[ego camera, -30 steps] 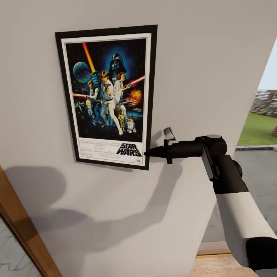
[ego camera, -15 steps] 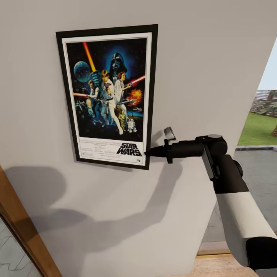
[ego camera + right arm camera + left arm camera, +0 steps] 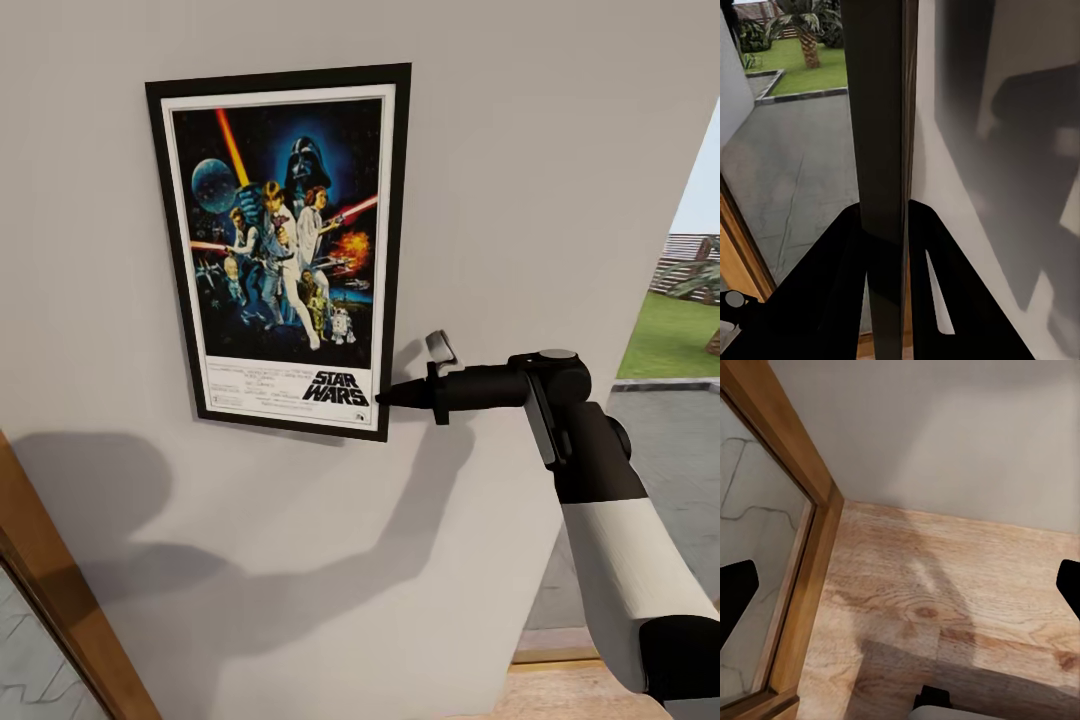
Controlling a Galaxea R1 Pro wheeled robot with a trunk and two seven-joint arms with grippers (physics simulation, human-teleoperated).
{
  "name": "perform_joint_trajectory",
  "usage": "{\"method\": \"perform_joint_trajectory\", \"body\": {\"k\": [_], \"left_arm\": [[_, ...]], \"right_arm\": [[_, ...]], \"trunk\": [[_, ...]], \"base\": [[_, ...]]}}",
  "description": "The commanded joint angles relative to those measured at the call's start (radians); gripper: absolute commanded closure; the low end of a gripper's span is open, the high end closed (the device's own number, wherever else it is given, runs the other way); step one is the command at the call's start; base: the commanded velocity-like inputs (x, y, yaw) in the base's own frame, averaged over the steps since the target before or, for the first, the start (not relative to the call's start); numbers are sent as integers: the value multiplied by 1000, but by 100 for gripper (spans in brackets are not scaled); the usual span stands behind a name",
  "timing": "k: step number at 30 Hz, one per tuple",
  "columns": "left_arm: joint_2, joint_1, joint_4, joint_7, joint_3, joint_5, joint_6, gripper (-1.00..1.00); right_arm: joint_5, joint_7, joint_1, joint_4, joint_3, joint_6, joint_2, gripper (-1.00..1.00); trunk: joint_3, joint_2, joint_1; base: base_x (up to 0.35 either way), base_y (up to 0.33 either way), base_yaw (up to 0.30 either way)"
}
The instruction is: Pick up the poster from the kitchen countertop and hang it on one of the wall nails in the kitchen.
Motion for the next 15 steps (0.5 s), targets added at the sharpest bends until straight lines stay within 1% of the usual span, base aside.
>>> {"method": "perform_joint_trajectory", "body": {"k": [1, 10, 11, 15], "left_arm": [[0, 0, -1, -2, 1, 3, -1, -100], [-1, 0, 0, -2, -1, 3, -1, -100], [-1, 0, 1, -2, -1, 3, -1, -100], [-1, 0, 2, -2, -2, 4, -1, -100]], "right_arm": [[5, 3, -1, 0, 0, 11, -1, 100], [5, 3, -1, 0, 0, 12, -1, 100], [5, 3, -1, 0, 0, 12, -1, -100], [5, 3, -1, -1, 0, 12, -1, -100]], "trunk": [[-1, -1, 0], [-1, -1, 0], [-1, -1, 0], [-1, -1, 0]], "base": [[0, 0, 0], [0, 0, 0], [0, 0, 0], [0, 0, 0]]}}
